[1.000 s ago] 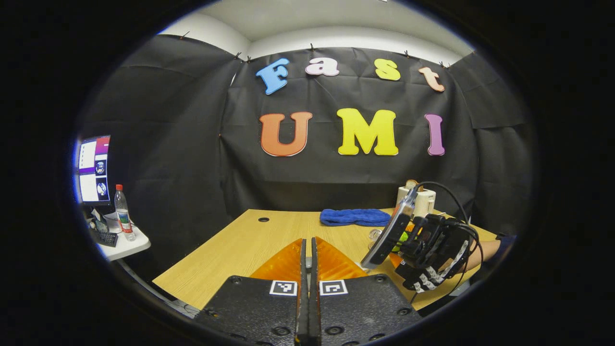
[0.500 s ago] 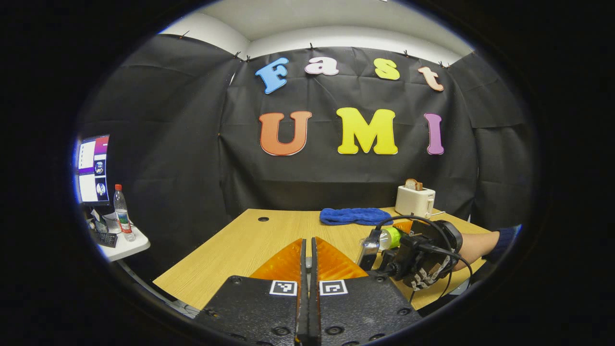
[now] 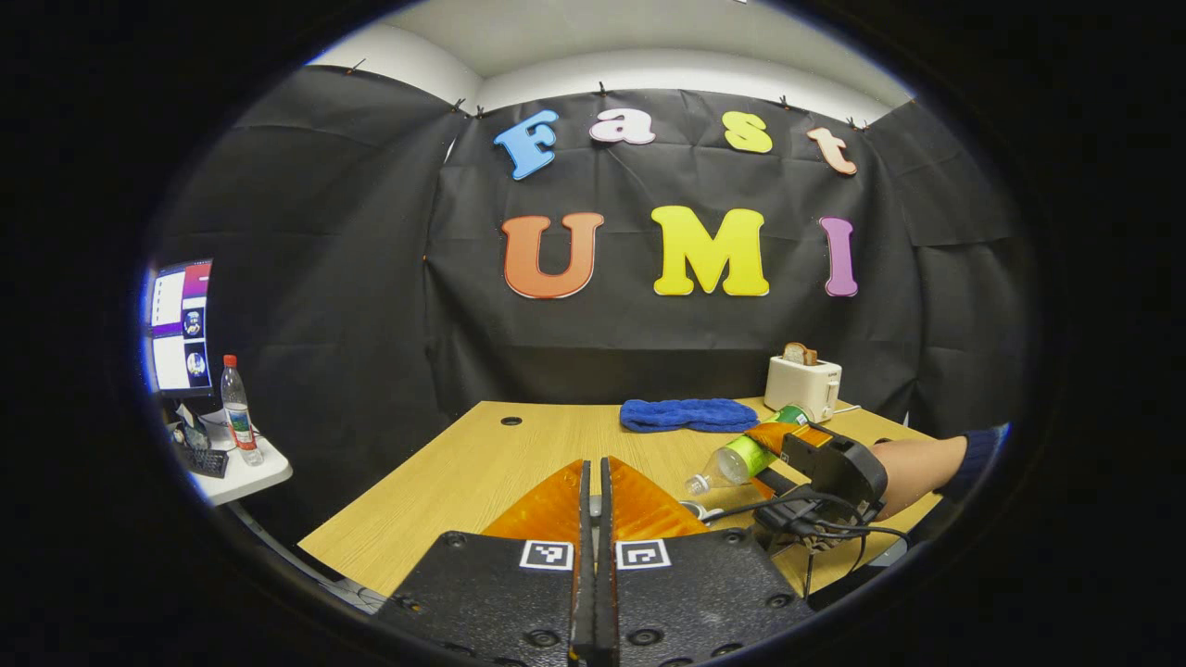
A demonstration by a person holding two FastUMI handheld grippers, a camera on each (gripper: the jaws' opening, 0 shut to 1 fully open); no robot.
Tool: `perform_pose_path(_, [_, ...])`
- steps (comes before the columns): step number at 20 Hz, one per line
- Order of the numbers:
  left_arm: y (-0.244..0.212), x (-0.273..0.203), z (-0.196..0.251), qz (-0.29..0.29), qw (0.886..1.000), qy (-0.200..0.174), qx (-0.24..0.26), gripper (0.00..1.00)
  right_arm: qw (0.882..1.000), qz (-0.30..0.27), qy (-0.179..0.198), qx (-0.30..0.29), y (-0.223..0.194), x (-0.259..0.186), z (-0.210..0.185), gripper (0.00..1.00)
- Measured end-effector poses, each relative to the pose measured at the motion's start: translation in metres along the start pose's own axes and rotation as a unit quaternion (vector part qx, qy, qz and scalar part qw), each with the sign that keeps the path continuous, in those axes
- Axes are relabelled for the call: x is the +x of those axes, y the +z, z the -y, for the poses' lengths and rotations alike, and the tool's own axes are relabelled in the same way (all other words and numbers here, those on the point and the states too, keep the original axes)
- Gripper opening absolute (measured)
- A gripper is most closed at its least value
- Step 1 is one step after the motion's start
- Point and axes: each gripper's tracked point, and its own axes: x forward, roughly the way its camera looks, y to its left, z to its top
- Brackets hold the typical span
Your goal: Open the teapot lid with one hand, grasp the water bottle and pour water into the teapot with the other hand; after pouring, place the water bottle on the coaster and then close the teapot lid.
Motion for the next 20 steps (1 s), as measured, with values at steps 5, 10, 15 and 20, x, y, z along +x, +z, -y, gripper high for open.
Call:
perform_pose_path(5, [0.001, 0.0, 0.005, -0.001, 1.0, -0.005, 0.002, 0.03, 0.998, 0.018, -0.039, -0.05, 0.009, -0.005, 0.016, 0.72])
perform_pose_path(10, [0.002, -0.001, 0.005, -0.003, 1.0, -0.004, 0.004, 0.03, 0.995, 0.023, -0.054, -0.078, 0.009, -0.007, 0.019, 0.72])
perform_pose_path(15, [-0.001, 0.0, 0.003, -0.008, 1.0, -0.003, 0.002, 0.03, 0.99, 0.031, -0.083, -0.11, 0.014, -0.007, 0.031, 0.74])
perform_pose_path(20, [-0.002, -0.001, 0.003, -0.01, 1.0, -0.004, 0.003, 0.03, 0.984, 0.044, -0.111, -0.13, 0.019, -0.008, 0.04, 0.74])
